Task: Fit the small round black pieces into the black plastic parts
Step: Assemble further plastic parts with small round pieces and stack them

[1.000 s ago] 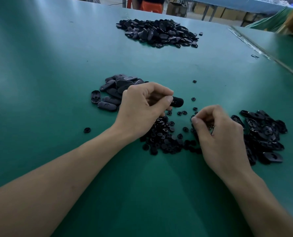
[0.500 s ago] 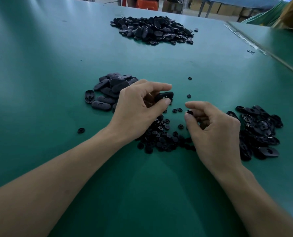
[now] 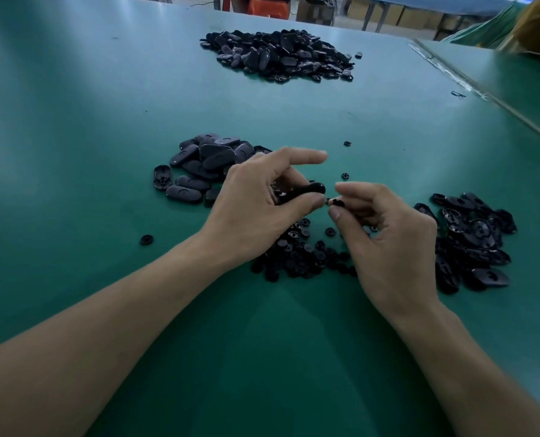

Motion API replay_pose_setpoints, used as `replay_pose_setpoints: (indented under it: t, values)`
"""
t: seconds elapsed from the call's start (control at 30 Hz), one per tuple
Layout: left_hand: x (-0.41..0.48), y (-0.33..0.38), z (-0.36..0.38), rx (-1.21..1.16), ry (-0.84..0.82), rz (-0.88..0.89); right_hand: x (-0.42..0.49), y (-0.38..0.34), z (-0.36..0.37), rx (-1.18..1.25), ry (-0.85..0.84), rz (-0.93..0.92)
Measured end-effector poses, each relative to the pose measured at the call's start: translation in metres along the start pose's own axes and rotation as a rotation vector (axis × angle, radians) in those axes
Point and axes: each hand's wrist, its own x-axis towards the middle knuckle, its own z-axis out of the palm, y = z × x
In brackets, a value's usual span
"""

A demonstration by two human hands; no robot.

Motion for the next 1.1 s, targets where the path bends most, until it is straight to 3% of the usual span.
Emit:
replay_pose_setpoints:
  t: [0.13, 0.3, 0.53, 1.1]
  values:
    - [0.001, 0.002, 0.001, 0.059, 0.007, 0.039, 0.0, 0.002, -0.001, -0.007, 0.002, -0.028]
    - [0.001, 0.002, 0.001, -0.105, 0.051, -0.037, 0.001, -0.001, -0.002, -0.012, 0.025, -0.049]
    - [0.001, 0.001, 0.002, -0.139, 0.07, -0.037, 0.001, -0.009, -0.002, 0.153, 0.048, 0.041]
    - [-0.003, 0.003, 0.008, -0.209, -0.03, -0.028, 0.001, -0.013, 0.001, 0.228, 0.006, 0.138]
